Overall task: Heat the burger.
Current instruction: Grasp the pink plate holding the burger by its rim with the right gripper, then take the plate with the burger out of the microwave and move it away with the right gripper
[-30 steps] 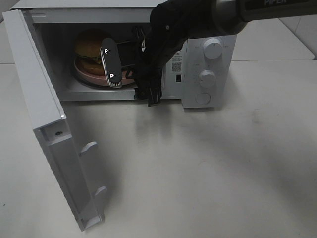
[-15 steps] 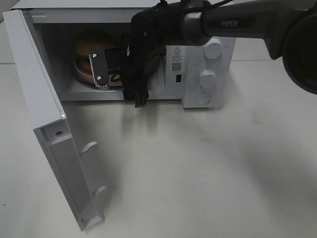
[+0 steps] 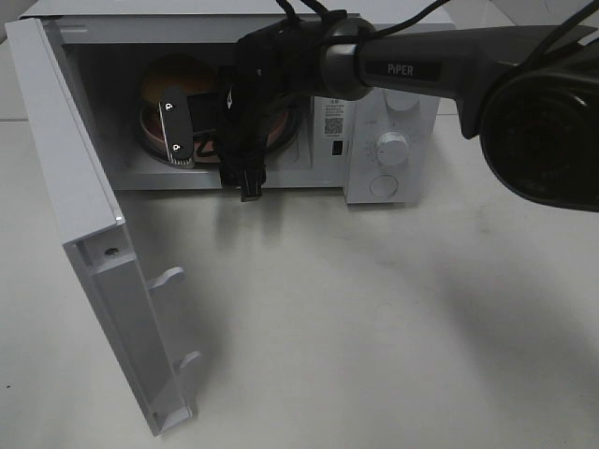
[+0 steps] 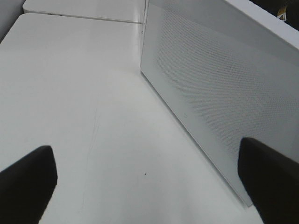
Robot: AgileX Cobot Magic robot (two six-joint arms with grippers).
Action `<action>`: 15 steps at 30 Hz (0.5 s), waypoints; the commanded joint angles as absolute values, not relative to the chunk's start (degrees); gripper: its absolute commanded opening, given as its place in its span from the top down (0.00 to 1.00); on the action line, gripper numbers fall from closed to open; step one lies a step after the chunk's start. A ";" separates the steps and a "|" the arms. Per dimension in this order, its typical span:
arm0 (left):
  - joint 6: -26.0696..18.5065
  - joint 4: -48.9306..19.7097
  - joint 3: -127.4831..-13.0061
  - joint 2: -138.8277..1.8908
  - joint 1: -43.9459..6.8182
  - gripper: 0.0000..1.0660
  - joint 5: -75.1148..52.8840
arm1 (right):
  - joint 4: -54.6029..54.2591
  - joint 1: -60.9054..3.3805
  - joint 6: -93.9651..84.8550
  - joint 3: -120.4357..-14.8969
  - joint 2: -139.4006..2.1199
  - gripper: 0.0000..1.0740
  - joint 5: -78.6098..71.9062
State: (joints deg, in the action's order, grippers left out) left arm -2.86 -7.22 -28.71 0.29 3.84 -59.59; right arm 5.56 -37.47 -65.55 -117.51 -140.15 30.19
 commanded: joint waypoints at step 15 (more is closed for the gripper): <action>-2.46 -7.73 -28.36 1.43 4.07 0.08 -59.30 | 3.72 -37.47 -67.55 -118.14 -140.95 1.00 33.00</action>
State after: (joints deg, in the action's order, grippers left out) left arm -2.86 -7.22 -28.71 0.29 3.84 -59.59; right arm 4.30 -37.47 -67.44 -117.91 -141.12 30.54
